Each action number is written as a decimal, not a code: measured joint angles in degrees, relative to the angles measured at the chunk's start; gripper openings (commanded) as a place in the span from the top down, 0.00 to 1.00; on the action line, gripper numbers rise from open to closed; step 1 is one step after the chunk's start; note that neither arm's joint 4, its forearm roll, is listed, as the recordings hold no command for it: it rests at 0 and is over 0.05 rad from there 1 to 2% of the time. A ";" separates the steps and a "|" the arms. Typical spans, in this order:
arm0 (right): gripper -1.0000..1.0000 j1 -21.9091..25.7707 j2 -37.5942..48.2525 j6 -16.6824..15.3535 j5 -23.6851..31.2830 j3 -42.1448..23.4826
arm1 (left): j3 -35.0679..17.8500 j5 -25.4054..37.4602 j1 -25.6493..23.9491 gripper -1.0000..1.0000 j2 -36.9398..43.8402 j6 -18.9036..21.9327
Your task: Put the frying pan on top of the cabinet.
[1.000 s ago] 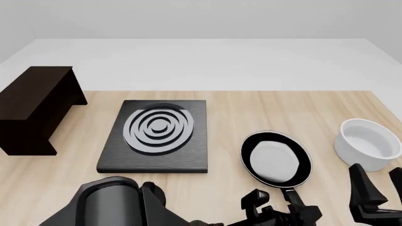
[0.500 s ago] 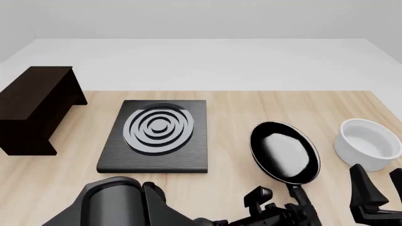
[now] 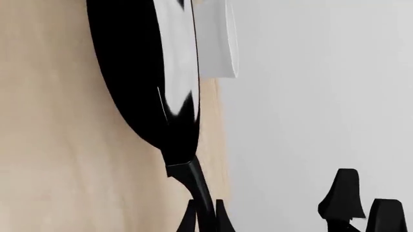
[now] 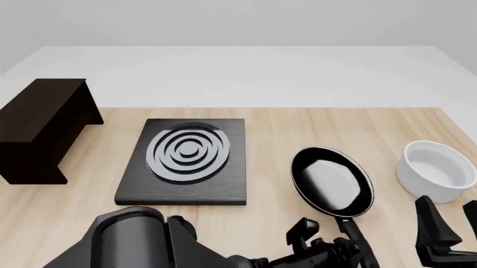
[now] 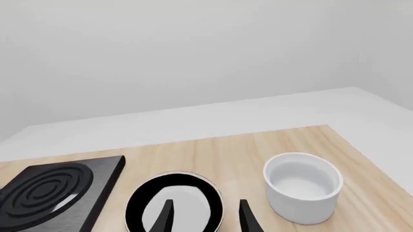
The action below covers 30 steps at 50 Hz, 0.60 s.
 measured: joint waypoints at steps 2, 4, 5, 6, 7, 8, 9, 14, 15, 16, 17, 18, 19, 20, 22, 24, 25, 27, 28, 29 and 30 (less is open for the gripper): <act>0.00 0.03 -0.07 -0.02 0.07 -0.01 | 0.69 0.27 0.13 1.00 -0.46 -0.07; 0.00 0.06 -0.20 -0.04 0.20 -0.01 | 1.51 0.51 0.26 1.00 -0.99 0.10; 0.00 0.07 -0.28 -0.06 0.27 -0.01 | 1.97 0.63 0.32 1.00 -1.29 0.26; 0.00 0.09 -0.36 -0.08 0.34 -0.01 | 2.44 0.75 0.39 1.00 -1.58 0.44; 0.00 0.10 -0.45 -0.11 0.42 -0.01 | 2.98 0.89 0.47 1.00 -1.91 0.66; 0.00 0.12 -0.52 -0.13 0.49 -0.01 | 3.46 1.01 0.55 1.00 -2.22 0.85; 0.00 0.13 -0.60 -0.16 0.57 -0.01 | 4.05 1.13 0.62 1.00 -2.58 1.10; 0.00 0.18 -1.00 -0.29 0.95 0.01 | 7.03 1.80 1.07 1.00 -4.75 2.44; 0.00 0.20 -1.07 -0.32 1.01 0.01 | 7.62 1.90 1.17 1.00 -5.28 2.69; 0.00 0.21 -1.13 -0.36 1.07 0.02 | 8.18 2.01 1.28 1.00 -5.82 2.94; 0.00 0.23 -1.19 -0.40 1.12 0.02 | 8.72 2.10 1.38 1.00 -6.39 3.20; 0.00 0.24 -1.25 -0.43 1.18 0.03 | 9.28 2.21 1.48 1.00 -7.04 3.50; 0.00 0.25 -1.31 -0.47 1.23 0.03 | 9.83 2.32 1.58 1.00 -7.71 3.76; 0.00 0.27 -1.38 -0.51 1.29 0.04 | 10.37 2.42 1.67 1.00 -8.42 4.03; 0.00 0.30 -1.51 -0.59 1.41 0.05 | 11.35 2.65 1.89 1.00 -9.86 4.57; 0.00 0.32 -1.65 -0.67 1.54 0.06 | 12.30 2.92 2.12 1.00 -11.35 5.05; 0.00 0.33 -1.72 -0.71 1.60 0.06 | 12.74 3.05 2.24 1.00 -12.09 5.32; 0.00 0.35 -1.84 -0.78 1.73 0.07 | 13.62 3.40 2.51 1.00 -13.63 5.89; 0.00 0.36 -1.90 -0.81 1.78 0.08 | 14.03 3.59 2.66 1.00 -14.41 6.18; 0.00 0.37 -1.95 -0.85 1.83 0.08 | 14.43 3.81 2.84 1.00 -15.22 6.54; 0.00 0.38 -1.99 -0.89 1.87 0.08 | 14.82 4.03 3.02 1.00 -16.01 6.84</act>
